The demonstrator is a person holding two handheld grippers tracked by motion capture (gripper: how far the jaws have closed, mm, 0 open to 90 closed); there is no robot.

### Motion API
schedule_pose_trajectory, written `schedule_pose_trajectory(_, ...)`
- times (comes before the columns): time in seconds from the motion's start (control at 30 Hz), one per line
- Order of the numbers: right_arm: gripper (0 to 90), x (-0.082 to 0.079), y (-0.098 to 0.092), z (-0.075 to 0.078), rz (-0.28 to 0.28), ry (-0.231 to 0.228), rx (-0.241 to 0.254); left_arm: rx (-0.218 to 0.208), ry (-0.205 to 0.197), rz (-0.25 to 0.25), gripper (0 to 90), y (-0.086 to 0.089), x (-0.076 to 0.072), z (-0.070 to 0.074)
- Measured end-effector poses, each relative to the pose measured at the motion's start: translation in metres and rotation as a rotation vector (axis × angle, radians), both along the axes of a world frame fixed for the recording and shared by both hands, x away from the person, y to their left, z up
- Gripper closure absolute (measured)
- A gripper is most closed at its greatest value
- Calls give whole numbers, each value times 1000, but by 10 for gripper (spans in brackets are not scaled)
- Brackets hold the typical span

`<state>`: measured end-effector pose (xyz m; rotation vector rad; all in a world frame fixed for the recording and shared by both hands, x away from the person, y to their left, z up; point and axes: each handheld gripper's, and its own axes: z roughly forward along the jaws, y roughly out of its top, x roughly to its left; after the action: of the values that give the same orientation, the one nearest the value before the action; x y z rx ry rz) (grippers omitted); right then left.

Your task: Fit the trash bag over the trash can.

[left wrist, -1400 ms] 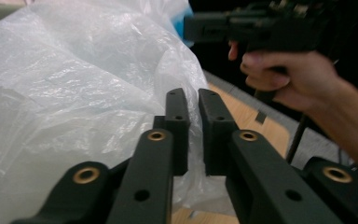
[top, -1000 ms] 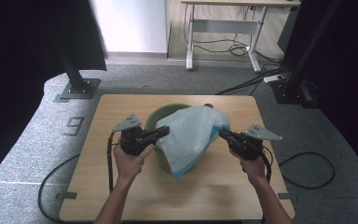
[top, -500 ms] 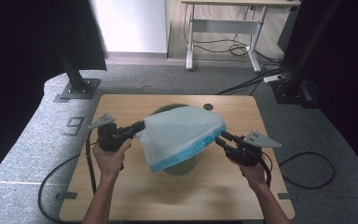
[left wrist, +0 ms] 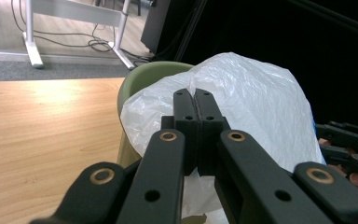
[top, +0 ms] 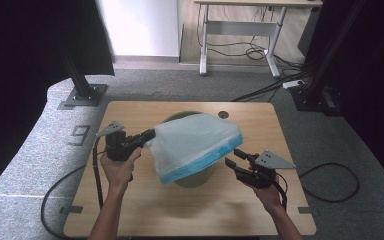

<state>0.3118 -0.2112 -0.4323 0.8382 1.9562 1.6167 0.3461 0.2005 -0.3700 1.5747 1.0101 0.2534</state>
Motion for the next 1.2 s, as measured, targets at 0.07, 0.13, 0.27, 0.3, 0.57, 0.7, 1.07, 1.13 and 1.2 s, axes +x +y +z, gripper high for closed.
schedule_pose_trajectory(0.07,480,2,1,1,14,11,24,2,4,5,893,1,1,0)
schedule_pose_trajectory(0.13,478,2,3,2,17,-1,27,2,9,9,892,3,2,-1)
schedule_pose_trajectory(0.27,453,4,6,4,33,1,30,-2,14,9,892,3,4,-2)
schedule_pose_trajectory(0.3,442,5,7,5,36,3,31,-2,15,8,892,3,4,-3)
schedule_pose_trajectory(0.57,400,7,18,11,72,9,19,-10,23,-10,891,0,4,-4)
schedule_pose_trajectory(0.7,412,6,21,11,76,6,16,-10,28,-27,889,-2,3,-6)
schedule_pose_trajectory(1.07,611,4,28,14,61,-5,-12,-26,28,-73,875,-2,1,-5)
schedule_pose_trajectory(1.13,682,3,29,14,62,-10,-22,-24,21,-85,862,-3,0,-5)
schedule_pose_trajectory(1.2,742,2,29,15,62,-14,-28,-27,20,-94,854,-3,-1,-5)
